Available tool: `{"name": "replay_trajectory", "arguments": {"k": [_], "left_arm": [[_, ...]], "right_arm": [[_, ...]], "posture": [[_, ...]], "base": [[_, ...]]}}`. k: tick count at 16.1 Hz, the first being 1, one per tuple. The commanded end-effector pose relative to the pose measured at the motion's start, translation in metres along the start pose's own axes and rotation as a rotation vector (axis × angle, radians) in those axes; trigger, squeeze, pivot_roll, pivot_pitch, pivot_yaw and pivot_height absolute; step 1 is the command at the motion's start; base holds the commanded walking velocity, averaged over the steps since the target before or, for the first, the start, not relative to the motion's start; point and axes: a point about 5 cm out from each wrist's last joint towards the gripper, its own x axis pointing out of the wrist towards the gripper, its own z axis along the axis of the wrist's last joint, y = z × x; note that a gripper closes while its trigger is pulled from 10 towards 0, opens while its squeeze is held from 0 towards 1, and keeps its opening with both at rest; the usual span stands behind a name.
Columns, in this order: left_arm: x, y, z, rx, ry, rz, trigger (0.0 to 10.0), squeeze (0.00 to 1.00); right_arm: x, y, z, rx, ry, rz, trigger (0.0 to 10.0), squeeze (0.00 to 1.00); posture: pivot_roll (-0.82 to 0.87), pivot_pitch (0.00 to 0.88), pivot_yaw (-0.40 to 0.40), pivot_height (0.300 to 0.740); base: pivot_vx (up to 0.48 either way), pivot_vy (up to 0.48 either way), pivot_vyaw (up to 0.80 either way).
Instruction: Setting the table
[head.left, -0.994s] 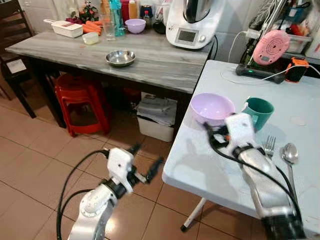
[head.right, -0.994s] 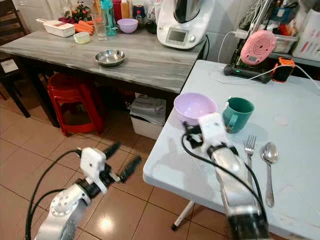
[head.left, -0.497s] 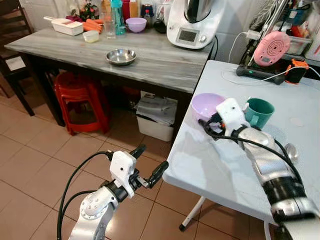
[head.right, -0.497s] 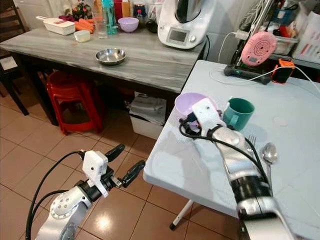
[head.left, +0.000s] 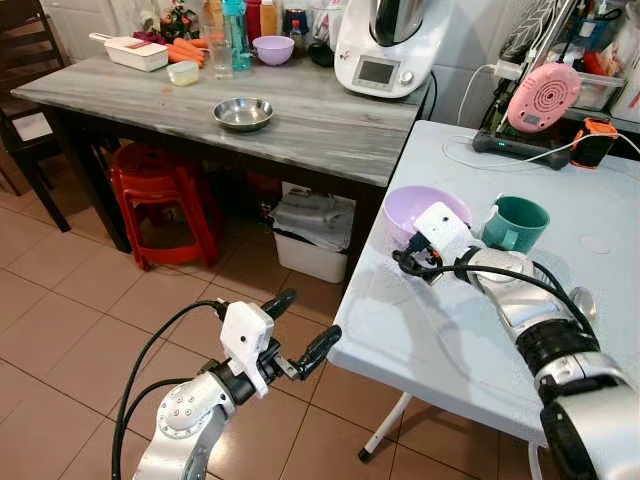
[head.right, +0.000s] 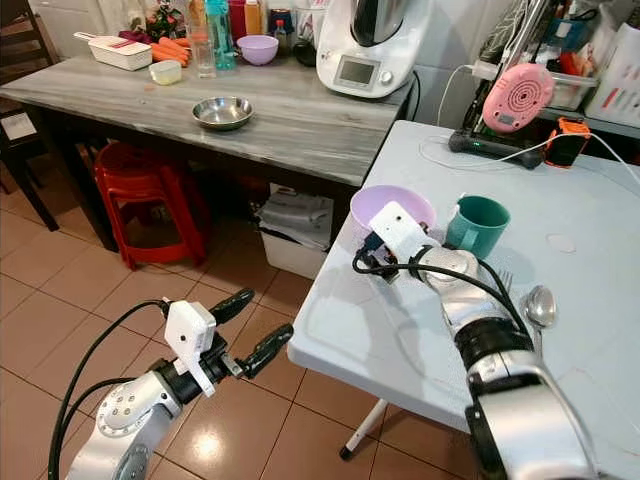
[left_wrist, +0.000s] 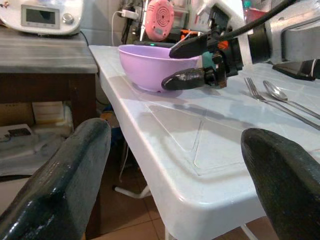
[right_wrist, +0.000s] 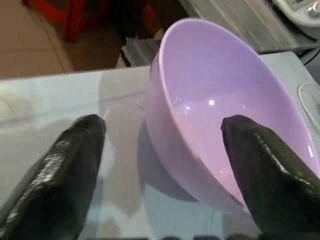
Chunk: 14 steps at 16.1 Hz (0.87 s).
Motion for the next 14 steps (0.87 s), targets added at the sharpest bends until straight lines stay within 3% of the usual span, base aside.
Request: {"name": "replay_trajectory", "arguments": {"k": [1, 14], "left_arm": [[0.001, -0.002, 0.004, 0.009, -0.005, -0.014, 10.0, 0.00], [0.003, -0.003, 0.006, -0.009, -0.010, -0.033, 10.0, 0.00]], "right_arm": [[-0.001, -0.007, 0.001, -0.055, 0.006, -0.015, 0.0, 0.00], [-0.008, -0.018, -0.010, -0.182, 0.025, -0.070, 0.0, 0.00]], "posture": [[0.00, 0.000, -0.031, 0.740], [0.00, 0.000, -0.027, 0.740]], "base": [[0.000, 0.000, 0.00], [0.000, 0.000, 0.00]]}}
